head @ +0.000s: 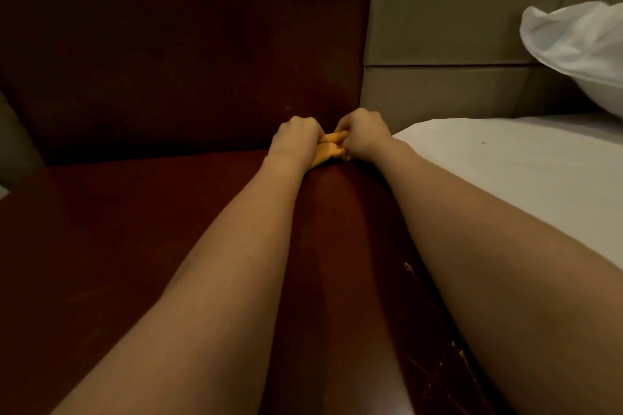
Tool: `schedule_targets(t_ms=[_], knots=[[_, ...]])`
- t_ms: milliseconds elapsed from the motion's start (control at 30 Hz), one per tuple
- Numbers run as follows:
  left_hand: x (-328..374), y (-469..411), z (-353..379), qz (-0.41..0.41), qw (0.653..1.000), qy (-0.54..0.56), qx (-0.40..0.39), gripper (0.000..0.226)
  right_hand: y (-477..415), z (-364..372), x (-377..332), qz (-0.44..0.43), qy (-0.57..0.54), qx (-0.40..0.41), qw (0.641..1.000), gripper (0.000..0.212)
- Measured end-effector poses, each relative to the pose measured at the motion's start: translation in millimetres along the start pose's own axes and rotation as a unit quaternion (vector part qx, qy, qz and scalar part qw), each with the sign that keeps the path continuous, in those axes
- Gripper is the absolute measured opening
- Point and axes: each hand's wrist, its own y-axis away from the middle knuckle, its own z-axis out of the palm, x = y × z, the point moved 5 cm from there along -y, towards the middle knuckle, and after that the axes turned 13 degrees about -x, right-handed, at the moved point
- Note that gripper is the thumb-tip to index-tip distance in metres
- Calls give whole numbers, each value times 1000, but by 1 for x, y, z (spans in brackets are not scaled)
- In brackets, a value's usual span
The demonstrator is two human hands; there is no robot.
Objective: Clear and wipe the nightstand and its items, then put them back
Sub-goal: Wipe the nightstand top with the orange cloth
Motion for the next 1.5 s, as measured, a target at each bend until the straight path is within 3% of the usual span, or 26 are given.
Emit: schedule_targets(t_ms=[333,667,1133,1500], knots=[[16,46,0,9,999,-20,-33,40,49,1,-4,22,-2,-15,1000,30],[49,123,7,3,996,-91,-27,31,138,6,-14,49,8,-28,998,34],[98,260,7,19,996,-60,-66,34,280,12,-25,56,16,-57,997,30],[108,331,-6,-6,991,2,-135,33,338,25,-38,30,-19,-75,997,16]])
